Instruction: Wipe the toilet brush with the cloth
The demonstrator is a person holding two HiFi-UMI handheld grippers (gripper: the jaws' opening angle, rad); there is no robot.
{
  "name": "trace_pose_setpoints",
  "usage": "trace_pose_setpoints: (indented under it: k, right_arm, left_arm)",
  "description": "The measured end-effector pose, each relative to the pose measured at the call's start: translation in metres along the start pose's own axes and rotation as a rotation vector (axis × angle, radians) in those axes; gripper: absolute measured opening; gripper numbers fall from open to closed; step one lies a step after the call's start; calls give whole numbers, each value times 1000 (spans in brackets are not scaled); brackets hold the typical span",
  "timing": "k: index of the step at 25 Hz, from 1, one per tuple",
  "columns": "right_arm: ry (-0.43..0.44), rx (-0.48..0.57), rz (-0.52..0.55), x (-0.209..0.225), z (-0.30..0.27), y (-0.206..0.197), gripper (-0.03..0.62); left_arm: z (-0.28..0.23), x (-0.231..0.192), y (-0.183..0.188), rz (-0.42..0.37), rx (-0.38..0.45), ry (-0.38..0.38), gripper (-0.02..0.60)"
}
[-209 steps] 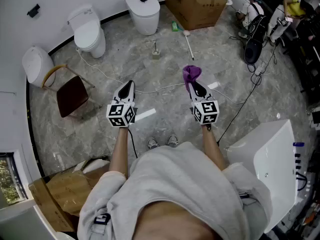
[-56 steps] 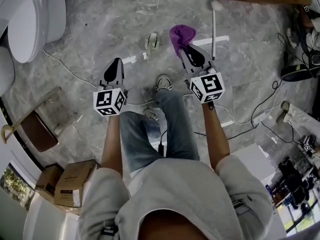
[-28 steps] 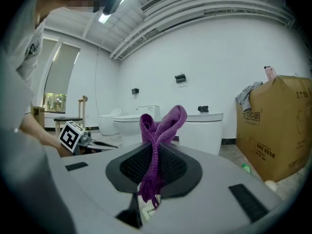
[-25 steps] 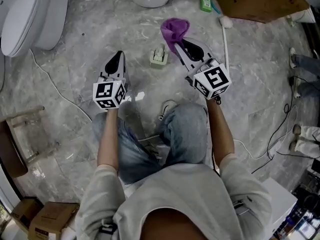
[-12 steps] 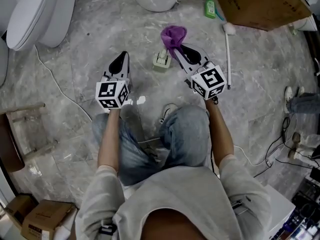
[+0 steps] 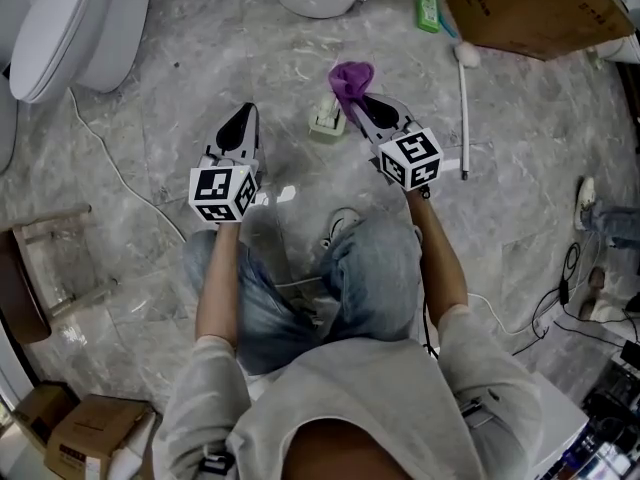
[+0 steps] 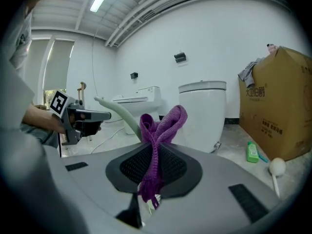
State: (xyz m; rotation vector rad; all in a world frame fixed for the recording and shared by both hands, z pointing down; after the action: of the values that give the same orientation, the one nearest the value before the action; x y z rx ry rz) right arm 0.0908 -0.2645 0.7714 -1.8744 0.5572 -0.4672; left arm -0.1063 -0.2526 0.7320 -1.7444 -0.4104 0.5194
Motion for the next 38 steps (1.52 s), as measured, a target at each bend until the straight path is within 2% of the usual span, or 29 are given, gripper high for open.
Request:
trace_pose_setpoints:
  k: [13,26,29,32,38]
  right_arm:
    - [-2,-159,-119,18,-44,-83,69]
    - [-4,-281,-185,19,-53,-138,69]
    - [-17,-262,-197,21,-50,-133,69]
    - [-26,-204,-193,26,-44,-110,69]
    - [0,9,-93,29,-18,-10,69]
  left_arm:
    - [-2,-6,-6,5,-11,10,23]
    - [1,-9,-9,6,-18,14,23]
    - [0,-9,-9,4,-16,10,23]
    - [-1,-8,-9,5,-15,8,23]
    - [-3,-7,-8,13,-6,1,23]
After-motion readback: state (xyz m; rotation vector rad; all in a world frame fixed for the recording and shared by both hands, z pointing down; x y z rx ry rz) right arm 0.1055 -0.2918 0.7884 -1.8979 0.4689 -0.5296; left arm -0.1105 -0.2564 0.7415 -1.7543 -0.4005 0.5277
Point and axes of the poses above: the fingertips, and each gripper's own axes: z backward along the fingers, x to its right, y out of its top, the point moved 1 cm from there along z, backward along the fingers, and after that the axes turned 5 degrees about -y, right-handed, at the moved point
